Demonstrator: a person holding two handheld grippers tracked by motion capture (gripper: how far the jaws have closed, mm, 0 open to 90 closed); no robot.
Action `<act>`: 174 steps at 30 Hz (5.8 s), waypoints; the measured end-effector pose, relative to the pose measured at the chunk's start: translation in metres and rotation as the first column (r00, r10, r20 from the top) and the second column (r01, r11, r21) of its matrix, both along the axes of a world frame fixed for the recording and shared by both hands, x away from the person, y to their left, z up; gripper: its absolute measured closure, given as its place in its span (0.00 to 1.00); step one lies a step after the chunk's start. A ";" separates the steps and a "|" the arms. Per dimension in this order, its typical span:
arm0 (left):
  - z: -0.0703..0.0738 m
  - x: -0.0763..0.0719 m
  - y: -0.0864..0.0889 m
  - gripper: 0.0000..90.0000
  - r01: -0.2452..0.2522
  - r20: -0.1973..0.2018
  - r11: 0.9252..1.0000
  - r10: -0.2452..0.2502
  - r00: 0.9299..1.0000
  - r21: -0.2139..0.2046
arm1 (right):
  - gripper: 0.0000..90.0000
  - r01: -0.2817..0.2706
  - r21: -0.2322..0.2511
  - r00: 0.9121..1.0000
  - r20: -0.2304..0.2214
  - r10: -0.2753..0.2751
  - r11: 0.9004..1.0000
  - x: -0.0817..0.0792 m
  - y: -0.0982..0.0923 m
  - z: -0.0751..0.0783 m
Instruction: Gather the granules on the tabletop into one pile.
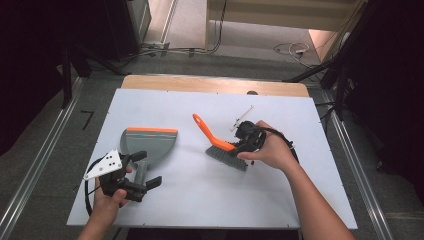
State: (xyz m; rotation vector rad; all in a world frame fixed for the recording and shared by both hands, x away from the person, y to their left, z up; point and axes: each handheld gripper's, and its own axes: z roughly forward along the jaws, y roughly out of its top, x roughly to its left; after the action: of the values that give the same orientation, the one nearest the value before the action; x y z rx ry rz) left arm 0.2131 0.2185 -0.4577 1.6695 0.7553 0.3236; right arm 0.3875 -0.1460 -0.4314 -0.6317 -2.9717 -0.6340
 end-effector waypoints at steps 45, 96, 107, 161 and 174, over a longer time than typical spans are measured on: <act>0.000 0.001 -0.002 0.00 0.000 0.000 1.000 0.000 1.000 0.011 | 0.76 0.687 -0.022 0.719 0.158 -0.676 0.726 -0.028 -0.058 0.003; 0.002 0.000 0.001 0.00 0.000 0.007 1.000 0.000 1.000 -0.001 | 0.76 0.671 0.000 0.734 0.142 -0.664 0.741 -0.012 0.016 0.002; 0.002 0.000 0.002 0.00 0.000 0.008 1.000 0.000 1.000 -0.003 | 0.76 0.638 -0.018 0.761 0.169 -0.626 0.770 -0.013 0.025 0.003; 0.002 0.000 0.000 0.00 -0.003 0.004 1.000 0.003 1.000 0.007 | 0.76 0.292 0.085 0.945 0.125 -0.301 0.953 -0.053 0.004 0.016; 0.001 0.001 0.001 0.00 -0.005 0.003 1.000 0.005 1.000 0.004 | 0.76 0.203 0.067 0.974 0.092 -0.209 0.977 -0.035 0.009 -0.004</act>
State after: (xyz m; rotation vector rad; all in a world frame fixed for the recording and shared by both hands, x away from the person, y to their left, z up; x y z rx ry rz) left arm 0.2137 0.2199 -0.4571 1.6715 0.7572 0.3309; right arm 0.3524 -0.1371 -0.4357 -0.9402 -2.9884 -0.7829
